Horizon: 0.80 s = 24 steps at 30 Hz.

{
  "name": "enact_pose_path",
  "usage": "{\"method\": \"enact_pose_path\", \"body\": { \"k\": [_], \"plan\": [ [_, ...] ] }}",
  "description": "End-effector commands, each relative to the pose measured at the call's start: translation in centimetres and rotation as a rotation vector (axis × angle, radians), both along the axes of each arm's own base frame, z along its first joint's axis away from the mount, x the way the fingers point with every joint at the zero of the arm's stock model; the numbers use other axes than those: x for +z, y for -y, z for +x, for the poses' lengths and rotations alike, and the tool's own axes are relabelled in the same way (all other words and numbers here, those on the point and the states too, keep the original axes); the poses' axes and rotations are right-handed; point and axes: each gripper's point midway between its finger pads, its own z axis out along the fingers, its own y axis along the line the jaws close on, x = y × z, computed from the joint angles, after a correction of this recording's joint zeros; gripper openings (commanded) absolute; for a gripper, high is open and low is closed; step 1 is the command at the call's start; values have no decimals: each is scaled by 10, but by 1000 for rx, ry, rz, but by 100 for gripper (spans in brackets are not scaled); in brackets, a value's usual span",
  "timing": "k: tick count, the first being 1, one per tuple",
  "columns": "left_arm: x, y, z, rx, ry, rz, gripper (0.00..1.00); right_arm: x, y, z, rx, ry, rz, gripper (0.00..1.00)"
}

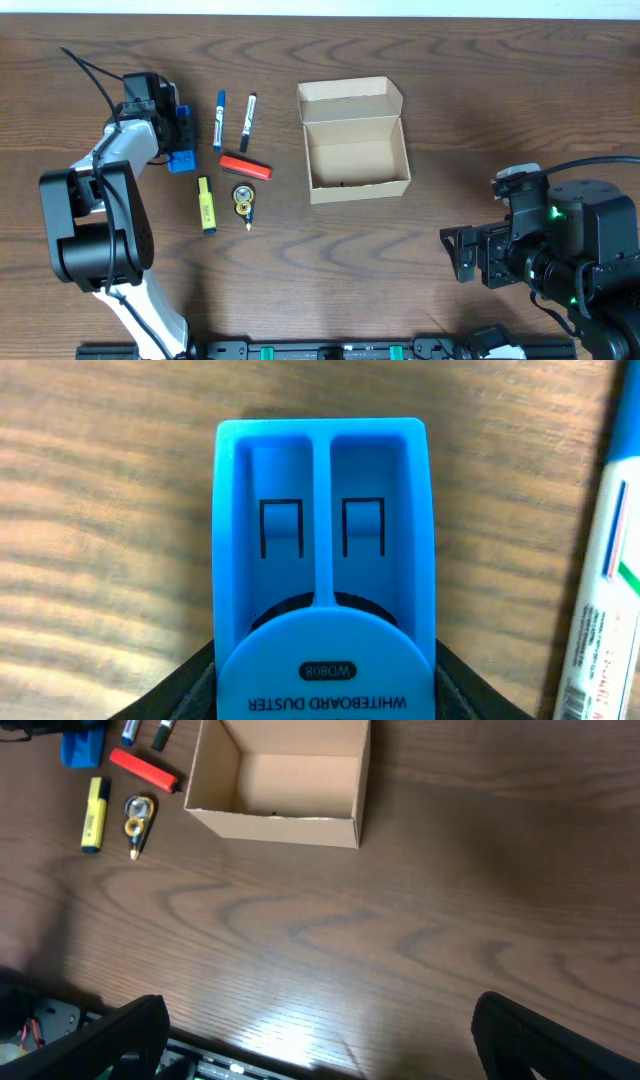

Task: Pack container
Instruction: 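Grasp the blue whiteboard duster with the left gripper, then carry the duster into the box and release it with the left gripper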

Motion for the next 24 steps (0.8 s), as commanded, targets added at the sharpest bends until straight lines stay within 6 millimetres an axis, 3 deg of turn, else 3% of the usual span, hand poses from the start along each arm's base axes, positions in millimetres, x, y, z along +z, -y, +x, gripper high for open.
{"method": "enact_pose_path", "body": {
  "k": [1,4,8,12,20,24],
  "plan": [
    [42,-1,4,13,61,55,47,0,-2,-1,20,2,-4,99],
    [87,12,7,-29,145,69,44,0,-2,-1,20,2,-4,99],
    [152,47,3,-108,270,75,38,0,-2,-1,20,2,-4,99],
    [193,104,-9,-327,354,123,38,0,-2,-1,20,2,-4,99],
    [225,243,-47,-795,413,168,41,0,-2,-1,20,2,-4,99],
    [219,291,-66,-1011,409,220,42,0,-2,-1,20,2,-4,99]
  ]
}}
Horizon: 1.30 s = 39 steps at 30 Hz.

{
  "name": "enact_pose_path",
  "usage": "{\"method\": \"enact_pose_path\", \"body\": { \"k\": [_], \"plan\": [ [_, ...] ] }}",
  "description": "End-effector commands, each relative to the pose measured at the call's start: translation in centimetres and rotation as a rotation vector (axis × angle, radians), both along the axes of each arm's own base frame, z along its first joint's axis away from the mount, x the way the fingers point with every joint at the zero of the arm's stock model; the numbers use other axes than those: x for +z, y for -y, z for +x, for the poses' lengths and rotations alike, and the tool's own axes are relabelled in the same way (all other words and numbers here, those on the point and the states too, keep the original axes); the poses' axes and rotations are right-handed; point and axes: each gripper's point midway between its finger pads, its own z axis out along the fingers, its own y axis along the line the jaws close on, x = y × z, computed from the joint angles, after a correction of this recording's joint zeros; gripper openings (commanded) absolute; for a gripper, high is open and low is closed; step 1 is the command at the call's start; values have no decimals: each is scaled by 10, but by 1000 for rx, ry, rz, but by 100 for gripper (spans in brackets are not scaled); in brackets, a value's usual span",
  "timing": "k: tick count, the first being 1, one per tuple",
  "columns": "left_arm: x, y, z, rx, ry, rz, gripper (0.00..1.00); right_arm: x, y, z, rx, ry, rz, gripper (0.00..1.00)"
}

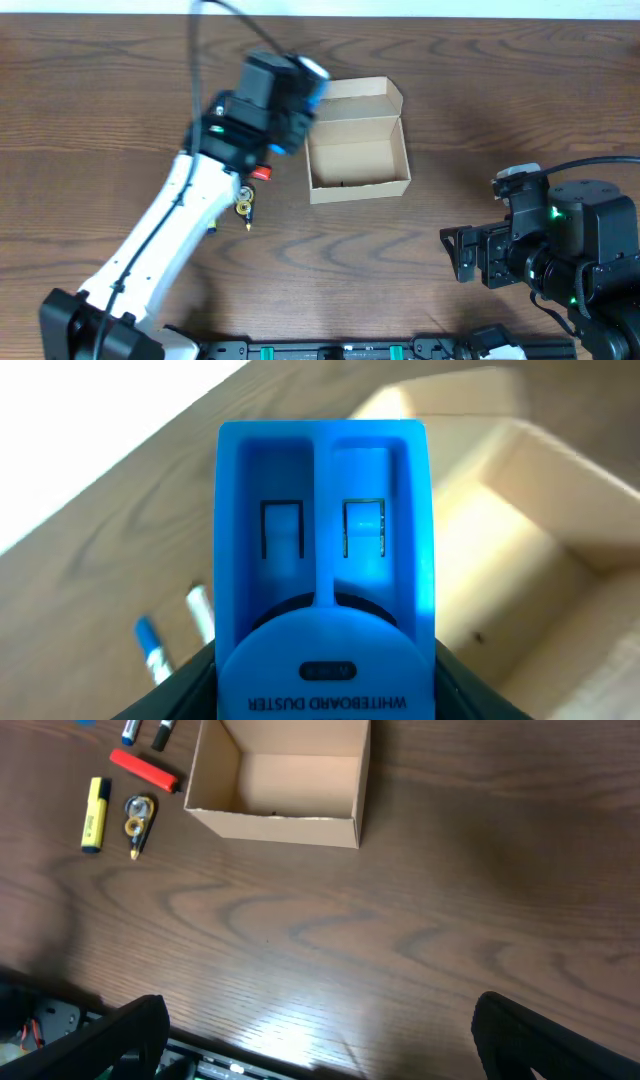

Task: Pack container
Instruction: 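Carry the duster into the box and release it with the left gripper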

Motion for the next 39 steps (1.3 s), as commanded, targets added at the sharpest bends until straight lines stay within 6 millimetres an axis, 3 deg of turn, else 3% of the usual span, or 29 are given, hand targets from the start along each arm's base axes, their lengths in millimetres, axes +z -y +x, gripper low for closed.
{"method": "enact_pose_path", "body": {
  "k": [1,9,16,22,27,34,39],
  "plan": [
    [-3,30,-8,-187,44,109,43,0,-2,-1,20,1,-5,99],
    [-66,74,-45,-514,-58,258,44,0,-2,-1,20,1,-5,99],
    [-75,94,-61,-661,-68,232,45,0,-2,-1,20,1,-5,99],
    [-78,100,-62,-731,-49,226,45,0,-2,-1,20,1,-5,99],
    [-98,102,-58,-752,-77,236,41,0,-2,-1,20,1,-5,99],
    [-111,94,-40,-720,-85,236,39,0,-2,-1,20,1,-5,99],
    [-115,87,-37,-723,-97,242,40,0,-2,-1,20,1,-5,99]
  ]
}}
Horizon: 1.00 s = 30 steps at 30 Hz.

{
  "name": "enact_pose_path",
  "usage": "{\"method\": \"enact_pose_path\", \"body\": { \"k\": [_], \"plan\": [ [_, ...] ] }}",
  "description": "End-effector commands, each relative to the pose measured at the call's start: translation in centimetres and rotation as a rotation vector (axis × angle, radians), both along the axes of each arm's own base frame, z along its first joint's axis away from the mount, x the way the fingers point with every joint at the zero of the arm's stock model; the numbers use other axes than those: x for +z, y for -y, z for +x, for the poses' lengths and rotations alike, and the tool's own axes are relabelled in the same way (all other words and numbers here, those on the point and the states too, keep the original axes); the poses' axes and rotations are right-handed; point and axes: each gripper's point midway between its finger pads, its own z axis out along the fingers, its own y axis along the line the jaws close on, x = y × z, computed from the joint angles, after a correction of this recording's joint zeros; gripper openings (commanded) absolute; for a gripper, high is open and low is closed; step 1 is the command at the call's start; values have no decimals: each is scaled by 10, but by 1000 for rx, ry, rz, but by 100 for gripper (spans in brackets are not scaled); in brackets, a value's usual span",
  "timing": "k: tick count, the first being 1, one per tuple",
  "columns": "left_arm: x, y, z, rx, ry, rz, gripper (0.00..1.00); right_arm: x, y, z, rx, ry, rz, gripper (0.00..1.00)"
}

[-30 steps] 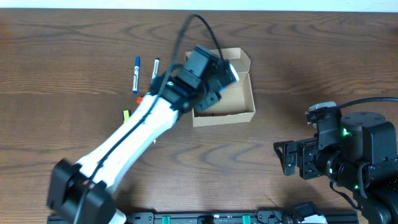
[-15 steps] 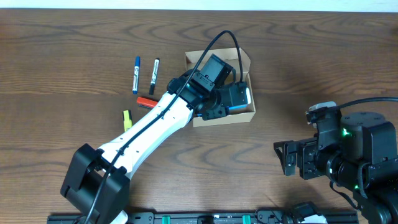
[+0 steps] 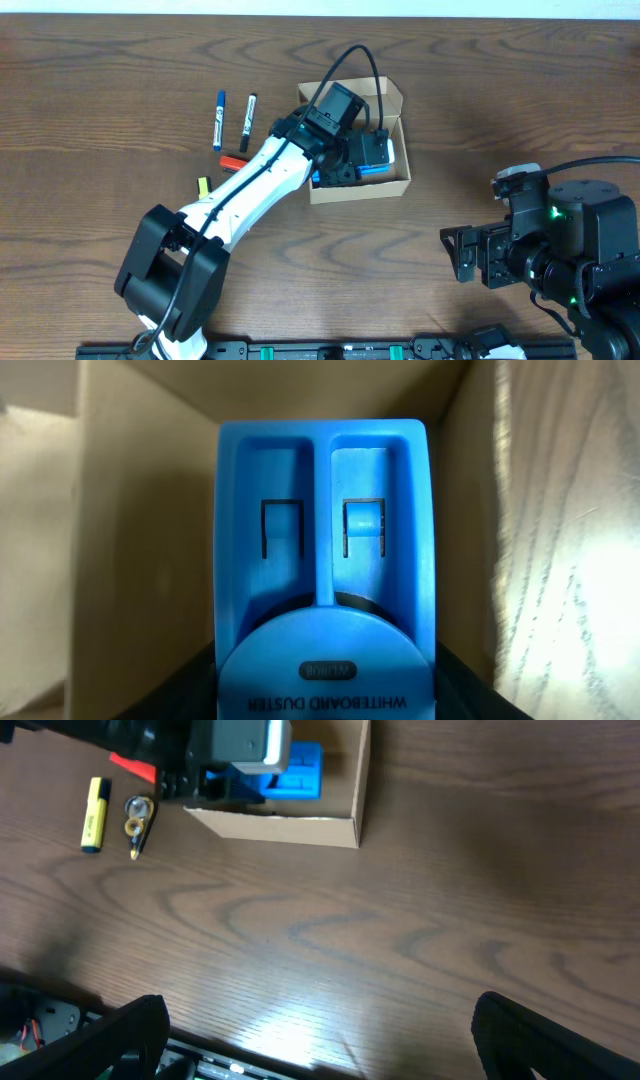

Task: Pack container
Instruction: 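Carry the duster into the box and release it with the left gripper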

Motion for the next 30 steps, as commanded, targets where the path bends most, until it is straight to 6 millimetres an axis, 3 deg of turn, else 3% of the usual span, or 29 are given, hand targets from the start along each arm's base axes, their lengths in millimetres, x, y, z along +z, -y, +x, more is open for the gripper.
{"method": "enact_pose_path", "body": {
  "k": [1,9,22,27,30],
  "plan": [
    [6,3,3,-36,13,-15,40,0,-2,-1,20,2,-4,99],
    [4,3,-6,-55,-28,-21,45,0,-2,-1,20,2,-4,99],
    [14,5,-4,-54,-22,-25,69,0,-2,-1,20,2,-4,99],
    [33,5,-2,-45,-25,-24,64,0,-2,-1,20,2,-4,99],
    [54,3,-1,9,-44,-23,59,0,-2,-1,20,2,-4,99]
  ]
}}
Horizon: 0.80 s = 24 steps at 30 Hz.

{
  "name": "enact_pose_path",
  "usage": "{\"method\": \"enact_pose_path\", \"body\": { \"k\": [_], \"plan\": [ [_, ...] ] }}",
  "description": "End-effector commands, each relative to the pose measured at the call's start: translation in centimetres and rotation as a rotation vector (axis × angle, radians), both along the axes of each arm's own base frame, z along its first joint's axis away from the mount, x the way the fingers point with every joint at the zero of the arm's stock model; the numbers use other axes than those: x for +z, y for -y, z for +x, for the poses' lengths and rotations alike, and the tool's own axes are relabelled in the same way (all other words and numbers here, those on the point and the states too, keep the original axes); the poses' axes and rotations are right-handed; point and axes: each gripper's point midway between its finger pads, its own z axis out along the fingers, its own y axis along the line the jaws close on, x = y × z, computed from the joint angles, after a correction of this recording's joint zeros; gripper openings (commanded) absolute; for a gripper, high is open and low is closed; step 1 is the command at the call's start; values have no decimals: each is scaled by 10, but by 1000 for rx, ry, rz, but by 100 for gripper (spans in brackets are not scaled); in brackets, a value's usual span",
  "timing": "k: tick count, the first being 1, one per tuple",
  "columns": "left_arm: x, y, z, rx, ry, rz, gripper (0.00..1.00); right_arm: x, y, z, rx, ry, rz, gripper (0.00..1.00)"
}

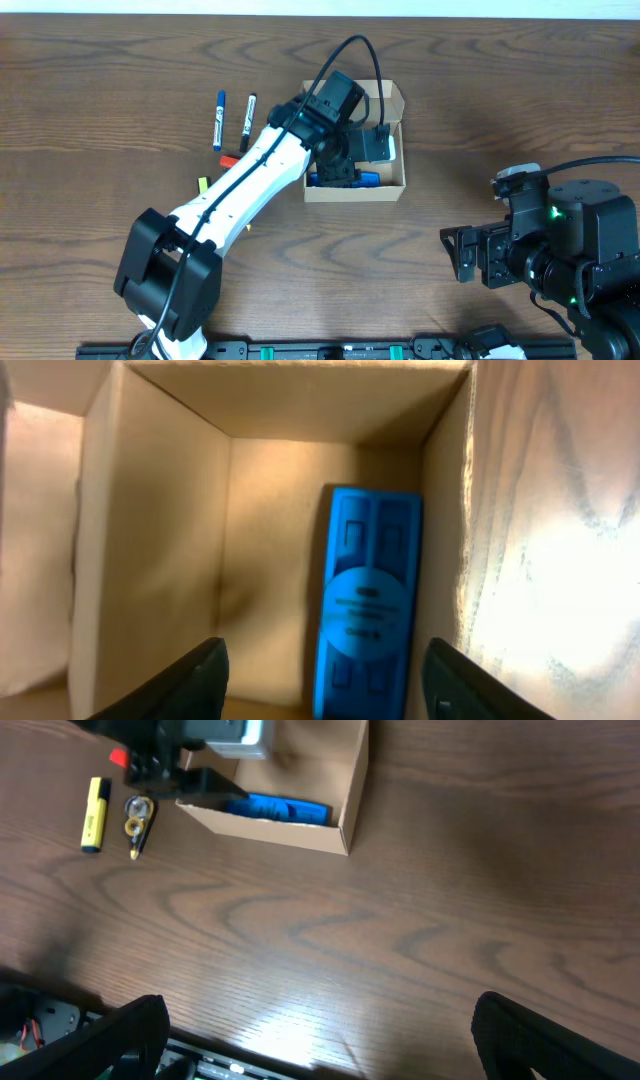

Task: Pack container
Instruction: 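Carry the duster into the box and release it with the left gripper, then move the left gripper back over the red stapler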

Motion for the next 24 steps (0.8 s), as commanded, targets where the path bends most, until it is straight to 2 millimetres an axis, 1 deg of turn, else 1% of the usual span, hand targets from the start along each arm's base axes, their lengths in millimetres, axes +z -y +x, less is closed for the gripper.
{"method": "enact_pose_path", "body": {
  "k": [1,3,5,6,8,10,15,17,19,21,22,24],
  "plan": [
    [35,2,11,88,17,-27,59,0,-2,-1,20,2,-4,99],
    [53,-6,19,200,25,-23,61,0,-2,-1,20,2,-4,99],
    [74,-20,32,368,51,-30,64,0,-2,-1,20,2,-4,99],
    [84,-28,39,460,67,-39,67,0,-2,-1,20,2,-4,99],
    [106,-51,53,686,95,-80,68,0,-2,-1,20,2,-4,99],
    [121,-69,57,831,87,-132,69,0,-2,-1,20,2,-4,99],
    [154,-123,54,1174,-11,-293,70,0,-2,-1,20,2,-4,99],
    [160,-145,51,1273,-39,-323,71,0,-2,-1,20,2,-4,99],
    [159,-169,47,1384,-76,-325,72,0,-2,-1,20,2,-4,99],
    [151,-191,42,1502,-126,-309,73,0,-2,-1,20,2,-4,99],
    [144,-201,41,1569,-156,-301,73,0,-2,-1,20,2,-4,99],
    [129,-216,39,1683,-205,-298,73,0,-2,-1,20,2,-4,99]
  ]
}}
